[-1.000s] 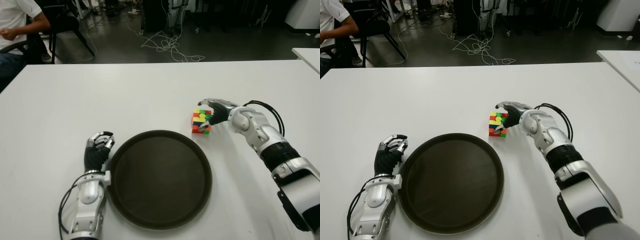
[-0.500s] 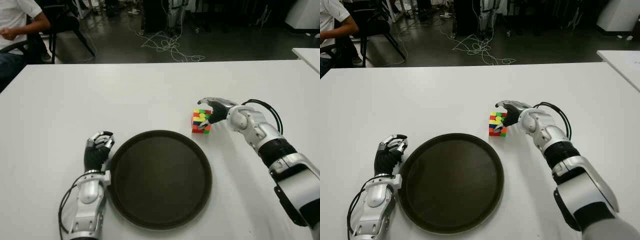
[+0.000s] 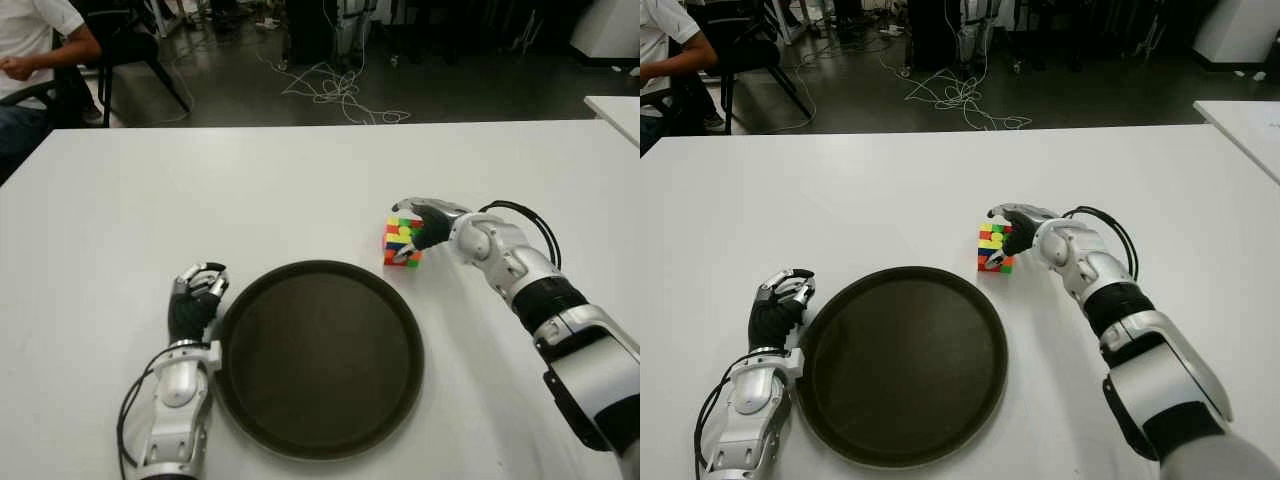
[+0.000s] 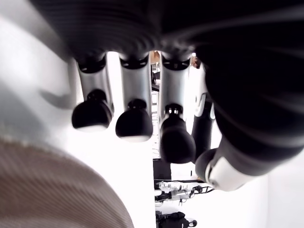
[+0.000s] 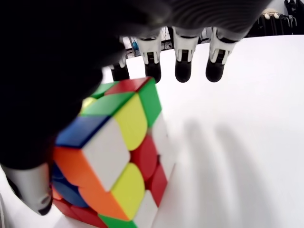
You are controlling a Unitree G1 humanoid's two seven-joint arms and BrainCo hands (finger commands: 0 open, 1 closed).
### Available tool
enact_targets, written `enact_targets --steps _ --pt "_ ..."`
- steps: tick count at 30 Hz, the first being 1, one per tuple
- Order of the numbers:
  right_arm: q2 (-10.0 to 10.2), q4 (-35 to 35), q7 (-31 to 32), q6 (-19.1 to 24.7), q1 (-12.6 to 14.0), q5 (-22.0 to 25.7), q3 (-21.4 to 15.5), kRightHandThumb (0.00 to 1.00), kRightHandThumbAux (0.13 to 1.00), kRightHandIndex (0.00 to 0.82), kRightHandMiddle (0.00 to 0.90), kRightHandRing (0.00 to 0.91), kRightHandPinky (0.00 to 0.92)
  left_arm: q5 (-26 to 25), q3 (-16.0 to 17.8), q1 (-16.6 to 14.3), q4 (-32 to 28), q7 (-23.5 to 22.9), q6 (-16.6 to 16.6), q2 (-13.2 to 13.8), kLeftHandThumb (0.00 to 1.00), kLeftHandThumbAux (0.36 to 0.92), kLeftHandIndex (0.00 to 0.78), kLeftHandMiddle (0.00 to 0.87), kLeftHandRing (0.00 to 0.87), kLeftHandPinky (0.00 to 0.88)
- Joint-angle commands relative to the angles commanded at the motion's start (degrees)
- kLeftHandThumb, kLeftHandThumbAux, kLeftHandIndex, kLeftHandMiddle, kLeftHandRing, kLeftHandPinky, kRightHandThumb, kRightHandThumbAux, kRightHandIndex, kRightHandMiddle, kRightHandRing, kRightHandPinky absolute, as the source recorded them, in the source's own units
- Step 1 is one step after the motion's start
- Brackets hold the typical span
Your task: Pick up the Rubik's Cube and put it in the plate
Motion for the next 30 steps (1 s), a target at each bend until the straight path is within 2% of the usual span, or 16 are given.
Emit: enact_targets --steps 7,19,30 --pt "0.3 0.77 -0.68 -0.51 -0.13 -0.18 0.37 0.0 0.66 0.0 0.0 0.0 0.0 -0.26 -0.04 0.19 -0.68 -0.11 0.87 -0.22 0.707 0.707 0.443 0.808 0.83 0.819" --pt "0.3 0.78 -0.02 -0.55 -0.28 -0.44 1.05 0.0 0.66 0.0 0.0 0.0 0.0 -0.57 -0.01 0.12 0.06 -0.75 -0.68 -0.07 0.708 0.706 0.443 0.812 0.833 0.818" --pt "0.44 0.89 0.09 -0.41 0.21 -0.16 1.54 0.0 0.675 0.0 0.0 0.0 0.0 0.25 -0.38 0.2 -0.16 -0.38 -0.63 0.16 0.708 0.705 0.443 0.814 0.835 0.824"
